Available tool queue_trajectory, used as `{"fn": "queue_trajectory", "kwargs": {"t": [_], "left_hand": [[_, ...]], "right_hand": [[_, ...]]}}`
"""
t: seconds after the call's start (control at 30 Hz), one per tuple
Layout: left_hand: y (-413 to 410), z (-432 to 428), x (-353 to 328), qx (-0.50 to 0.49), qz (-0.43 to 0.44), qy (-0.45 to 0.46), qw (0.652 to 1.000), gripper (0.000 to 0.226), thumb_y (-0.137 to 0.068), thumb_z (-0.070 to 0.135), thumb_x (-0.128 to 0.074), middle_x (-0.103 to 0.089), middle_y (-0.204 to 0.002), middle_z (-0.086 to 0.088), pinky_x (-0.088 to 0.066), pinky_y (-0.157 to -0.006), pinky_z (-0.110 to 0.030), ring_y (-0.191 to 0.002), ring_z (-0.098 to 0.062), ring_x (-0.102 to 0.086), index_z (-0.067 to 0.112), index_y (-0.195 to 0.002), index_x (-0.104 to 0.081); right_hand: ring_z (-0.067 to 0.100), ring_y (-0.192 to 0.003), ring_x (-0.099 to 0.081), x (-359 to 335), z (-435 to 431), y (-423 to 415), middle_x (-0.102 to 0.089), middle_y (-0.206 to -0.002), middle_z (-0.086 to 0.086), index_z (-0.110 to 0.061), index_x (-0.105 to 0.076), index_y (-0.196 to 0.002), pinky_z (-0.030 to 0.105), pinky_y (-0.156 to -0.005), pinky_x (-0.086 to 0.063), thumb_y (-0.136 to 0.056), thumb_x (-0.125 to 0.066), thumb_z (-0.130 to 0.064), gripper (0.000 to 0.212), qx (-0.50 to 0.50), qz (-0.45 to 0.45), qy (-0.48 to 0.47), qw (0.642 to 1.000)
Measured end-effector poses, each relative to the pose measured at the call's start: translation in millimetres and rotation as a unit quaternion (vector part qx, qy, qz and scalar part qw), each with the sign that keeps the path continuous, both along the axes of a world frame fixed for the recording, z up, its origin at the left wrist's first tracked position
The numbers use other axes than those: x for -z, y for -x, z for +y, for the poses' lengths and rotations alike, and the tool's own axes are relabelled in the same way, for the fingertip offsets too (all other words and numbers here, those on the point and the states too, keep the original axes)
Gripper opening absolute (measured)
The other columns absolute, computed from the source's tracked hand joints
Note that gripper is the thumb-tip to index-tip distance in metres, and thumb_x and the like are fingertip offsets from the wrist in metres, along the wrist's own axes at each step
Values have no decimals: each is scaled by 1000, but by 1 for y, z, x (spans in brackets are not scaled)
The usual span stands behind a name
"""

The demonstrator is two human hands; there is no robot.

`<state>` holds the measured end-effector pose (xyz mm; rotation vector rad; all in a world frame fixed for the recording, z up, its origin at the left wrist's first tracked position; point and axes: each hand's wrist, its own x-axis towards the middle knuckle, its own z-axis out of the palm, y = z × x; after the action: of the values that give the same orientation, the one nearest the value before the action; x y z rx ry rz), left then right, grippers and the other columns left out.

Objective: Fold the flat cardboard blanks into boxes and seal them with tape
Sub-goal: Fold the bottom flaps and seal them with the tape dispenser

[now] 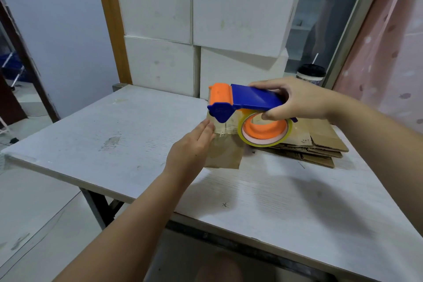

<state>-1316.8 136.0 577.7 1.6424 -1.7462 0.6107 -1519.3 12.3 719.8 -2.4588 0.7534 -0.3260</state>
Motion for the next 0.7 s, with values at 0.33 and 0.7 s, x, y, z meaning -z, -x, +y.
{"fn": "queue_trajectory", "kwargs": {"t": [0.33, 0.7], "left_hand": [[0, 0, 3, -13, -12, -2, 1000, 47, -70, -11, -77, -62, -115, -28, -58, -54, -46, -91, -39, -68, -12, -114, -62], [4, 0, 0, -25, -15, 1, 1000, 41, -71, -9, -77, -64, -112, -28, -56, -50, -46, -85, -40, -69, -12, -110, -64]], "right_hand": [[15, -94, -66, 35, -14, 25, -67, -109, -17, -53, -55, -116, 34, -76, -54, -70, -75, -20, 60, 2, -71, -61, 996], [-1, -95, -63, 76, -17, 38, -68, -107, -20, -60, -56, -114, 15, -78, -49, -72, -70, -12, 66, 31, -174, -128, 976]]}}
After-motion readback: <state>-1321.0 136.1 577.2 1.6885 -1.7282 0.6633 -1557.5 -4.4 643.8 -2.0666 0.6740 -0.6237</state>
